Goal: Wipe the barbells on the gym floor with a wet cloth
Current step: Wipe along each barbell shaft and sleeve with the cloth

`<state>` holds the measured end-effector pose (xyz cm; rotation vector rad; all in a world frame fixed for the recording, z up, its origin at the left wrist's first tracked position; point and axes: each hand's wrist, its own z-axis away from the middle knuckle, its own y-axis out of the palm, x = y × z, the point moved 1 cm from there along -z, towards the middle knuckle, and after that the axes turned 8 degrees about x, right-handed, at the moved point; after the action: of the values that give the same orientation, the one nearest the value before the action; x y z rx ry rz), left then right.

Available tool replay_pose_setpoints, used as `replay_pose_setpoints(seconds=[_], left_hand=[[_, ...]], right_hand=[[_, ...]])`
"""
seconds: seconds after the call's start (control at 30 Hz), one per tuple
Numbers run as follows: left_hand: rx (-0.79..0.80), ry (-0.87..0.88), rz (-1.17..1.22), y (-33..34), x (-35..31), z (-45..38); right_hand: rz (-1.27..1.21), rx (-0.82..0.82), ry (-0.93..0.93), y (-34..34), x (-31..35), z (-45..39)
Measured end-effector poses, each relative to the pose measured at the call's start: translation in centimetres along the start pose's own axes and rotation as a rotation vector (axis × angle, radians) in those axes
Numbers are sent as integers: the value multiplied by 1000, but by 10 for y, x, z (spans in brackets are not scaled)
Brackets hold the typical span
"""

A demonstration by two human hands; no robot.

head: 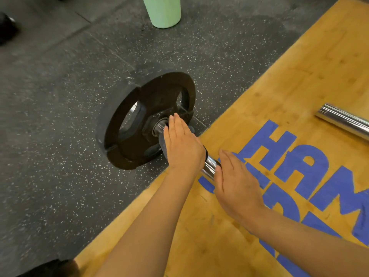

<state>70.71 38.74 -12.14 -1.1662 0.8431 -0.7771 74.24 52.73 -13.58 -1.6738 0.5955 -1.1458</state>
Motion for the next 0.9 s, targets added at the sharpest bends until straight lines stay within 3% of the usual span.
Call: replay_pose_setpoints(seconds=[0.23, 0.47, 0.67, 0.8, 0.9], left_hand=[[-69, 194, 91, 6, 13, 16], [-26, 177, 4, -7, 28, -18], [-66, 338, 11, -3, 35, -8], [-26, 535, 1, -13, 57, -16], [-11, 538, -12, -18, 65, -34]], right_hand=[[-27, -11, -26, 2, -1, -1], [-60, -39, -81, 3, -2, 1], [-38, -67, -151, 3, -3, 1], [-17, -67, -168, 5, -3, 4], [18, -55, -193, 6, -4, 4]])
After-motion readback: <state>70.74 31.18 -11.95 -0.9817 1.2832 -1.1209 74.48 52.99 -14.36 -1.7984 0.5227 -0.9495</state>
